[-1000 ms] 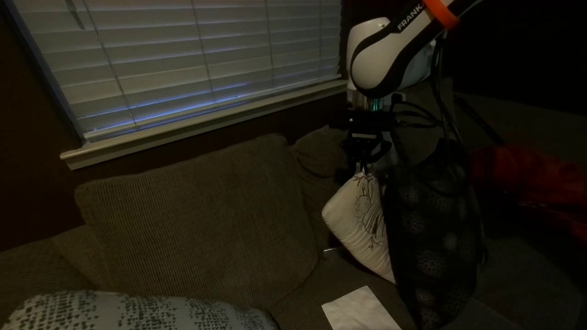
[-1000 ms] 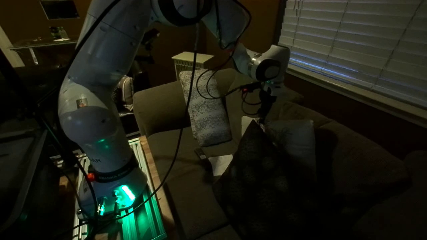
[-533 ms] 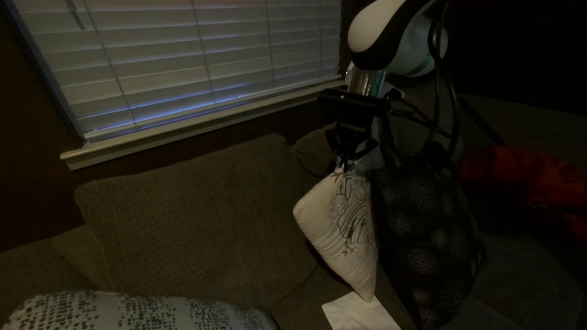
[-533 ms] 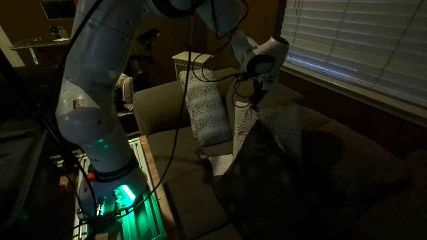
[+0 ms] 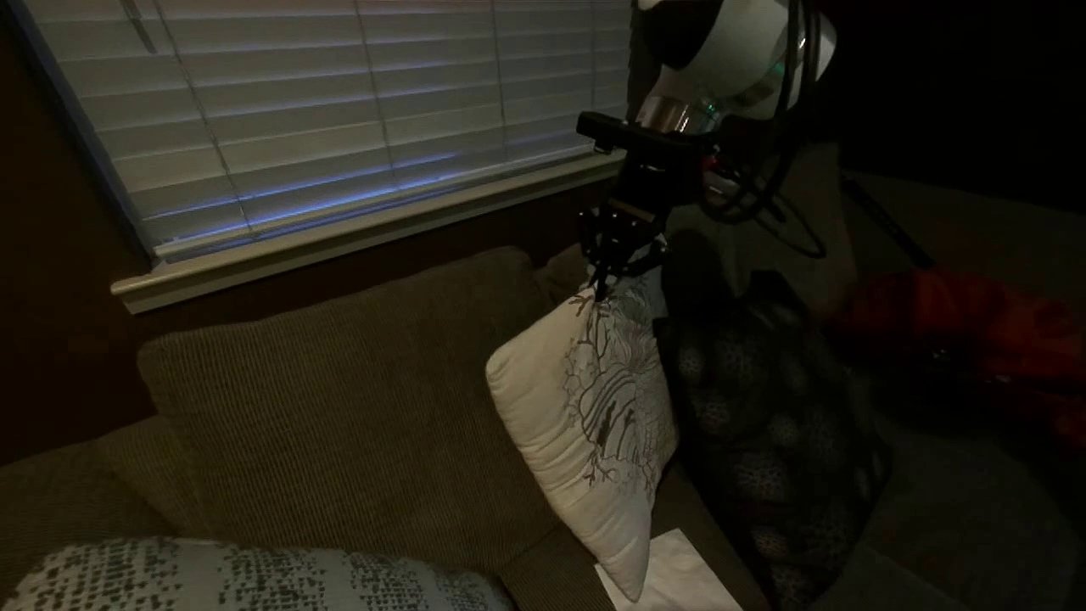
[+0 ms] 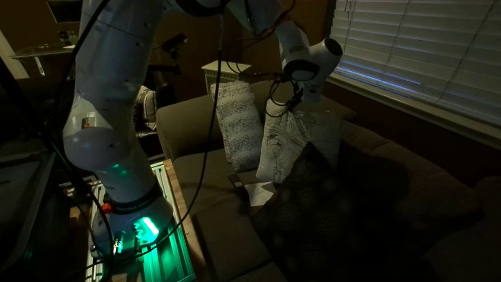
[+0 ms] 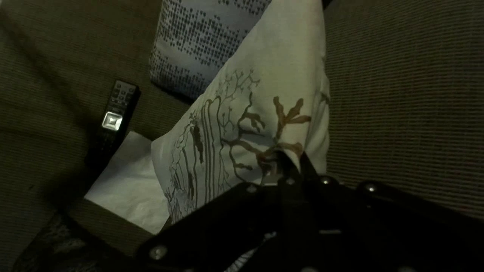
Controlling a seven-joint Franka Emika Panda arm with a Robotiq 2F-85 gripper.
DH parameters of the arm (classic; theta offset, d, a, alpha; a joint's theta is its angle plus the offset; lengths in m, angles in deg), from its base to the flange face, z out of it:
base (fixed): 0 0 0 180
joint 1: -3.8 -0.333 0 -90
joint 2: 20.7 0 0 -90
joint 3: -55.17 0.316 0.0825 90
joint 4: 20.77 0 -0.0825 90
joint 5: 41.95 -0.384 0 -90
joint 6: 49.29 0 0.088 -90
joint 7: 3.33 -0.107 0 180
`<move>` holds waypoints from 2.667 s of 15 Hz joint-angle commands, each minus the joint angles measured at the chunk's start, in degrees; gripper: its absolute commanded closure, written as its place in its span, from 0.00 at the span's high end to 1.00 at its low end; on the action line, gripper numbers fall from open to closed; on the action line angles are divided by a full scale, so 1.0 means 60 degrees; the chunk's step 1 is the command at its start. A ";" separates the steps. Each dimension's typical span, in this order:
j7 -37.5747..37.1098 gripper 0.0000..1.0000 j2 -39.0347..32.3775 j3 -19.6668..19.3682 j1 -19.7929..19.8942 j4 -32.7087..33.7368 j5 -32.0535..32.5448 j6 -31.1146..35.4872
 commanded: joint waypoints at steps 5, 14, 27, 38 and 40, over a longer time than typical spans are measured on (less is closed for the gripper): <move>0.0339 0.03 0.0011 -0.0291 -0.0274 0.0148 -0.0600 -0.0562; 0.0394 0.01 -0.0233 0.0010 -0.0322 0.0238 -0.1855 -0.0945; -0.1042 0.01 -0.1339 -0.0695 -0.1069 0.1315 -0.2148 0.0000; -0.3520 0.01 -0.1446 -0.1157 -0.1732 0.1782 -0.0514 0.0129; -0.4061 0.01 -0.1346 -0.1151 -0.1813 0.1830 -0.0146 0.0142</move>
